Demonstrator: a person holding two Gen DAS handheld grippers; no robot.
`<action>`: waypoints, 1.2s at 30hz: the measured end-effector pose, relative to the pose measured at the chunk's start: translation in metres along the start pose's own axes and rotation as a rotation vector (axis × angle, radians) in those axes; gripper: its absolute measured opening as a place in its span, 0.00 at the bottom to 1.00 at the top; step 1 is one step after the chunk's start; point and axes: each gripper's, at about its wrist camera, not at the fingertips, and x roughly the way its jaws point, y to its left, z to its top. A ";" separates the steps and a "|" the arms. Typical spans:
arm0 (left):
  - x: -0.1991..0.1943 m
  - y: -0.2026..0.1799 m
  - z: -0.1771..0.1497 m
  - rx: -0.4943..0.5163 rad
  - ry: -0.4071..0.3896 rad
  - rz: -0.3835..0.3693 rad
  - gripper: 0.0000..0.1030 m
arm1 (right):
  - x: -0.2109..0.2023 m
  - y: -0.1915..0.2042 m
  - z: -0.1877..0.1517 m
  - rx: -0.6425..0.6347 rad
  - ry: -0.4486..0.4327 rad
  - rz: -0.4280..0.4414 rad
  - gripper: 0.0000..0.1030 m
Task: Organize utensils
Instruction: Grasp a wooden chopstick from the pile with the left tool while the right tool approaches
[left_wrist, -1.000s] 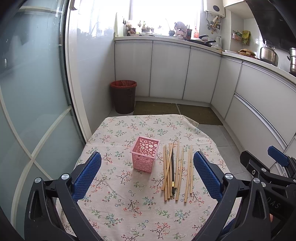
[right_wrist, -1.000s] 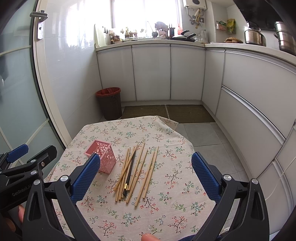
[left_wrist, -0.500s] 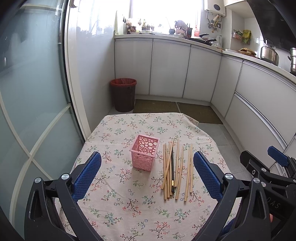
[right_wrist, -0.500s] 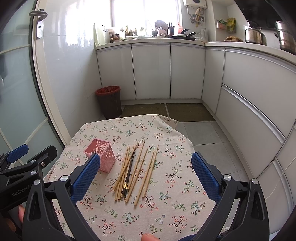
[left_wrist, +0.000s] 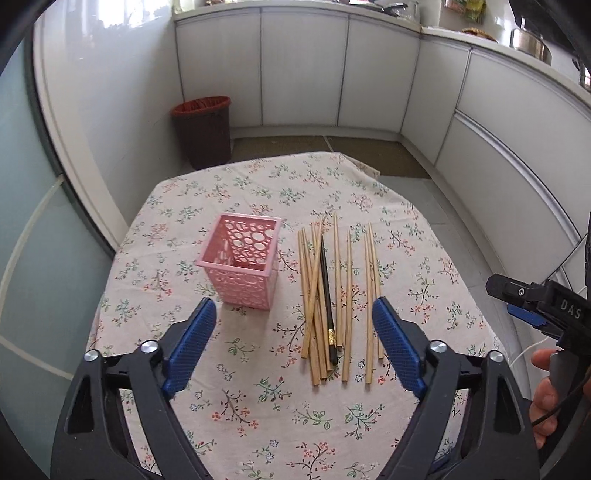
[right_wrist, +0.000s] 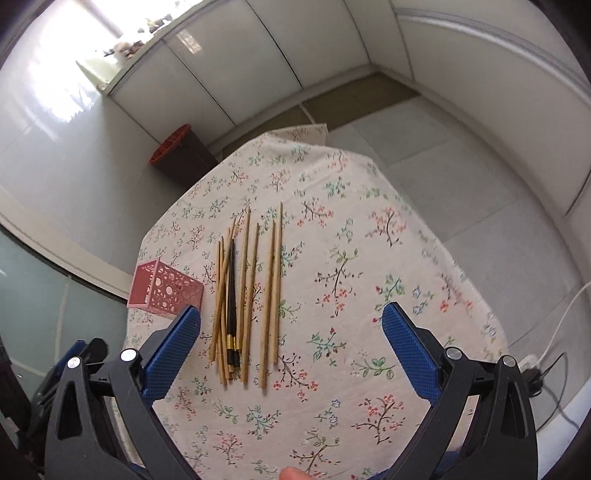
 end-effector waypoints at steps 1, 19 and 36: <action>0.016 -0.005 0.004 0.013 0.039 -0.013 0.63 | 0.003 -0.001 0.001 0.007 0.006 0.011 0.91; 0.183 -0.041 0.038 0.177 0.364 0.044 0.19 | 0.015 -0.014 0.009 0.054 0.031 0.052 0.73; 0.199 -0.038 0.053 0.162 0.366 0.065 0.06 | 0.020 -0.018 0.010 0.056 0.040 0.043 0.72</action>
